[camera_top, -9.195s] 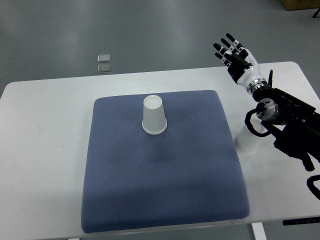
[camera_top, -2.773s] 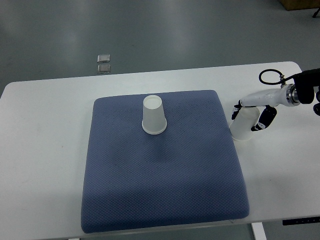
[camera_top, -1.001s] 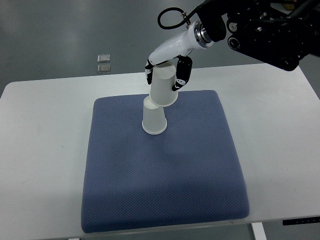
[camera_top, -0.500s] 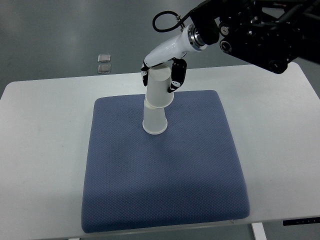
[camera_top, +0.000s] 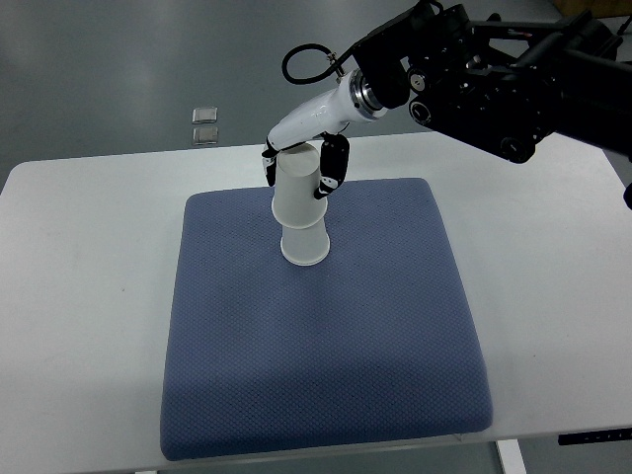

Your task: Stack paper cups

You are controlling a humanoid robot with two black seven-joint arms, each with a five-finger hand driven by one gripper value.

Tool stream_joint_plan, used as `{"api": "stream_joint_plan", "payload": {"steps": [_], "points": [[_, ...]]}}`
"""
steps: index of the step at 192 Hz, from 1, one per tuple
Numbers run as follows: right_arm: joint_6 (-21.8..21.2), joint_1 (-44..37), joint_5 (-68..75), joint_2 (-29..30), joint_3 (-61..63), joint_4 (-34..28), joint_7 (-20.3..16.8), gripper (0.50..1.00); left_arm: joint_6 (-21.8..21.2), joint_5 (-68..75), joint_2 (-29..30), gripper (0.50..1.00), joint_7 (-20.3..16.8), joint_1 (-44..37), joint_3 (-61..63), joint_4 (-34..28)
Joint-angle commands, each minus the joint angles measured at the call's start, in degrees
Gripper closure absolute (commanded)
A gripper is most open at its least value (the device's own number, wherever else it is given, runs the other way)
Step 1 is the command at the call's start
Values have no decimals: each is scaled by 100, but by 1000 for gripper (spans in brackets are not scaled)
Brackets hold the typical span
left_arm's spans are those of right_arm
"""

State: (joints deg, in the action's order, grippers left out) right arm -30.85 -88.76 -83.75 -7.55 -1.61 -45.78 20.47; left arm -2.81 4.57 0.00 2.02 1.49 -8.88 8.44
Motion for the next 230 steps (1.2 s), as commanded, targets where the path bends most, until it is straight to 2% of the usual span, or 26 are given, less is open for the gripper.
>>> {"api": "stream_joint_plan", "payload": {"steps": [1, 164, 190, 204, 214, 230], "points": [[26, 25, -1, 17, 2, 43, 1, 742, 0, 0, 0, 500, 0, 0, 0, 0], [211, 430, -36, 131, -6, 324, 1, 728, 0, 0, 0, 500, 0, 0, 0, -9], [360, 517, -45, 131, -50, 324, 1, 718, 0, 0, 0, 500, 0, 0, 0, 0], [369, 535, -45, 123, -50, 324, -8, 691, 0, 0, 0, 500, 0, 0, 0, 0], [369, 535, -36, 131, -24, 324, 1, 636, 0, 0, 0, 500, 0, 0, 0, 0], [369, 544, -27, 131, -6, 324, -8, 613, 0, 0, 0, 500, 0, 0, 0, 0]]}}
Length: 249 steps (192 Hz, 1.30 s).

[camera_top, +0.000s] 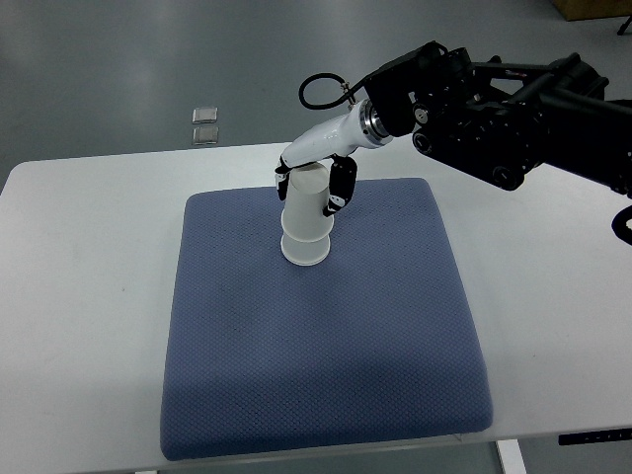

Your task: Stack paper cups

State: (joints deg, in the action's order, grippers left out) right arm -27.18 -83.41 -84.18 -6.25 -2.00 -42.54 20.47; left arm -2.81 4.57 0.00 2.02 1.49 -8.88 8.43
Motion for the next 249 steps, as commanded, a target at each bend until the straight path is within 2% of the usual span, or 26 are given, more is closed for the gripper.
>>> {"api": "stream_joint_plan", "payload": {"steps": [1, 113, 138, 166, 199, 249], "points": [[11, 9, 15, 1, 33, 0, 1, 611, 0, 0, 0, 500, 0, 0, 0, 1], [11, -211, 77, -70, 86, 26, 27, 589, 0, 0, 0, 500, 0, 0, 0, 1], [3, -44, 367, -272, 657, 114, 1, 591, 0, 0, 0, 500, 0, 0, 0, 1], [3, 185, 946, -825, 1070, 421, 1, 591, 0, 0, 0, 500, 0, 0, 0, 1], [20, 562, 2159, -852, 1114, 1063, 10, 591, 0, 0, 0, 500, 0, 0, 0, 1], [266, 1160, 4524, -764, 1105, 1388, 1, 591, 0, 0, 0, 500, 0, 0, 0, 1]]}}
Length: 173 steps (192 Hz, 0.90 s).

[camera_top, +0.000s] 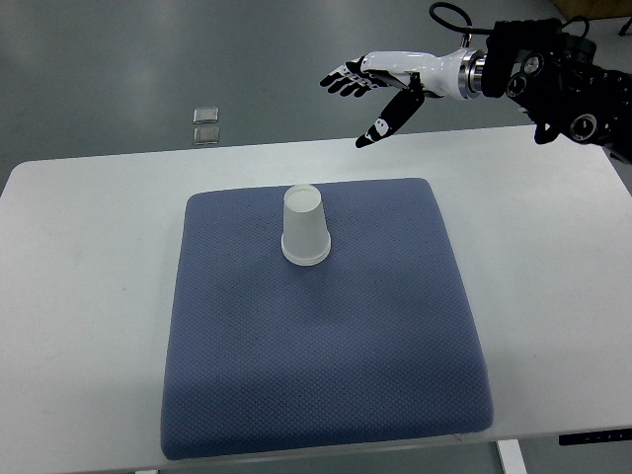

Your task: Stack paper cups

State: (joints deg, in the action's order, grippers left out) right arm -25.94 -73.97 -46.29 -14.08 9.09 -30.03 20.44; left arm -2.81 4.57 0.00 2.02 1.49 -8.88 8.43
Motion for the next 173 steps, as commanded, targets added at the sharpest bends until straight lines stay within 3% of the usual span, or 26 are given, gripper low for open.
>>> {"api": "stream_joint_plan", "payload": {"steps": [1, 46, 69, 173], "points": [[159, 242, 813, 19, 5, 156, 4, 591, 0, 0, 0, 500, 0, 0, 0, 1], [265, 699, 2739, 133, 14, 279, 13, 591, 0, 0, 0, 500, 0, 0, 0, 18], [581, 945, 3617, 107, 269, 375, 4, 591, 0, 0, 0, 500, 0, 0, 0, -8], [1117, 1745, 5525, 265, 1561, 595, -5, 591, 9, 0, 0, 500, 0, 0, 0, 62]]}}
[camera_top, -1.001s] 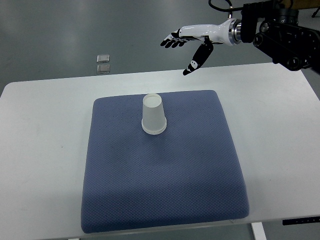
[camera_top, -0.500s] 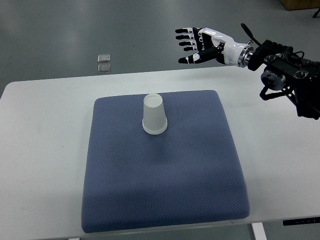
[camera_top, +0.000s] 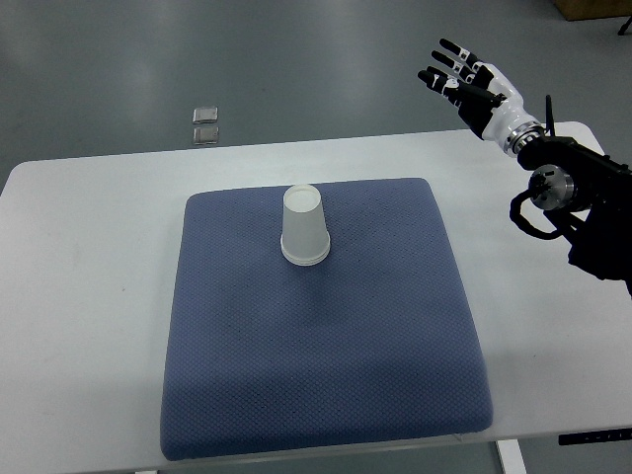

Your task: Stack paper cups

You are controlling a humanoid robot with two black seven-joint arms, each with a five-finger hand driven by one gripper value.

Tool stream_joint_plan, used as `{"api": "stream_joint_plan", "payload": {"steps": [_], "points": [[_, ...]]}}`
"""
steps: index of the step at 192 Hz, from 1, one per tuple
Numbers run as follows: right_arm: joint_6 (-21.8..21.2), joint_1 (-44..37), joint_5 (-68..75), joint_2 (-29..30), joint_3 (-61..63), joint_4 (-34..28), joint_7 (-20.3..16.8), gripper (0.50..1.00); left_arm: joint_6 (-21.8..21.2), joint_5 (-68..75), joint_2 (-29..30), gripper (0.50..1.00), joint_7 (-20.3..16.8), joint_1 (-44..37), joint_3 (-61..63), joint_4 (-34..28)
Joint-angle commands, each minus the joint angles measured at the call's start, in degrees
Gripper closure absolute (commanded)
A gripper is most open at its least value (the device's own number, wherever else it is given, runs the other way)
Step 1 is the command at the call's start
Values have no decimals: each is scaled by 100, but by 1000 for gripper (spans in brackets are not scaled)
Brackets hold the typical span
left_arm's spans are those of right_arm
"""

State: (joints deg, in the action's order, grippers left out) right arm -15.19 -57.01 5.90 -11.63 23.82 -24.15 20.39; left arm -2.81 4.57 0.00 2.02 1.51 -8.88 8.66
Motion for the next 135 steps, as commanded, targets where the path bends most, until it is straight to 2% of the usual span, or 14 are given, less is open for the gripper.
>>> {"api": "stream_joint_plan", "payload": {"steps": [1, 38, 135], "points": [[51, 59, 342, 21, 88, -2, 1, 591, 9, 0, 0, 500, 0, -1, 0, 40], [235, 67, 395, 82, 70, -2, 18, 589, 0, 0, 0, 500, 0, -1, 0, -13], [271, 313, 465, 118, 114, 7, 97, 589, 0, 0, 0, 500, 0, -1, 0, -31]]}}
